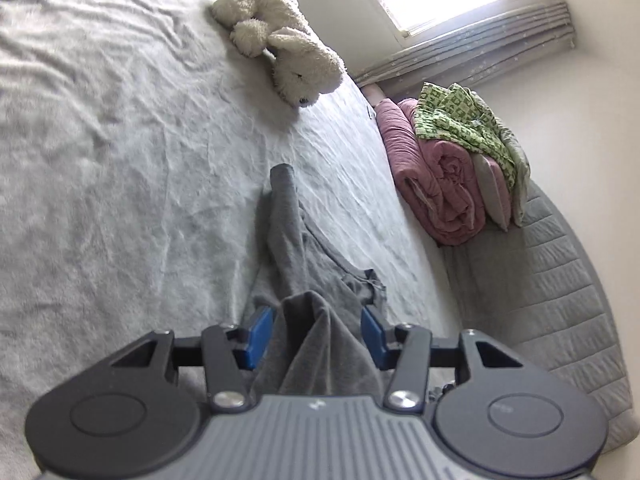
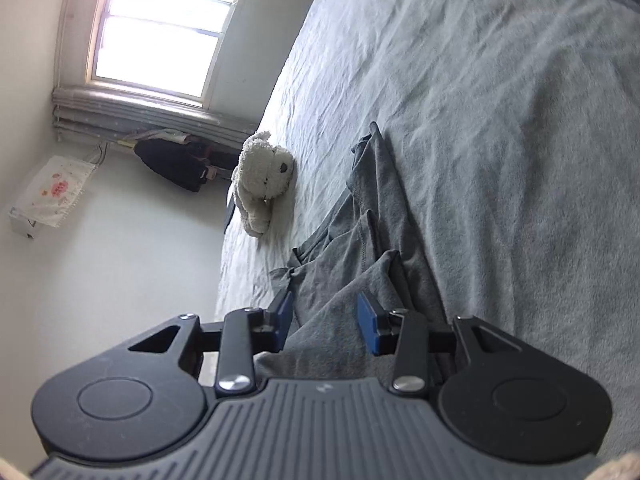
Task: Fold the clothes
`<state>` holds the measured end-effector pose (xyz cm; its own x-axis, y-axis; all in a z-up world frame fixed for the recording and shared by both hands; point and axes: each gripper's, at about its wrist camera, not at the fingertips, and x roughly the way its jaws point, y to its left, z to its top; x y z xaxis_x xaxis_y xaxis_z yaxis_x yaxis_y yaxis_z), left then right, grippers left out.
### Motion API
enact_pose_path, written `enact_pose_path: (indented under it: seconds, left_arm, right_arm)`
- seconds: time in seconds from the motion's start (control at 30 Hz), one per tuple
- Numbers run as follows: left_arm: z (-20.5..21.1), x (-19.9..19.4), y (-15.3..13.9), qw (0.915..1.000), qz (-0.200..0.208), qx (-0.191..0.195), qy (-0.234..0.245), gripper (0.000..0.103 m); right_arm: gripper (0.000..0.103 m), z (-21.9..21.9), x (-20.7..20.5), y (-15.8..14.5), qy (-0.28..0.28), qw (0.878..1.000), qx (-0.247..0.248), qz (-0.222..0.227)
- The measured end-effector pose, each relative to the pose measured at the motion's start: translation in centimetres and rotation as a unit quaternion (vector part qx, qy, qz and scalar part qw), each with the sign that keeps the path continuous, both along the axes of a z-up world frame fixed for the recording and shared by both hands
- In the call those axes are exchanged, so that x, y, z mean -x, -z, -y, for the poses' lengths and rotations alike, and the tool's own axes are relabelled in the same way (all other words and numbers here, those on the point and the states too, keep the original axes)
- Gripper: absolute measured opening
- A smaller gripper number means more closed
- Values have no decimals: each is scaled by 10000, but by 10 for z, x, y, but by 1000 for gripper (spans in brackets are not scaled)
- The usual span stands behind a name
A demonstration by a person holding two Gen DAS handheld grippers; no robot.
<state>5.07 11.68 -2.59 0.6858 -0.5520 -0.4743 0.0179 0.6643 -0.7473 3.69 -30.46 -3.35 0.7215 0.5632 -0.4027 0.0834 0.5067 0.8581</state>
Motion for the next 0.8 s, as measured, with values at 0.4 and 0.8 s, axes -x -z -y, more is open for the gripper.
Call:
enact_pose_path:
  seconds: [0.4,0.8]
  left_arm:
    - [53,-20,25,9763,577,-2017,536,14]
    - [63,11,0,9385,1850,-2911,155,35]
  right_arm:
    - [18,-72,-15,19,-366,9382,3329,874]
    - [27,-95,3,11,-225,8760,4501,1718]
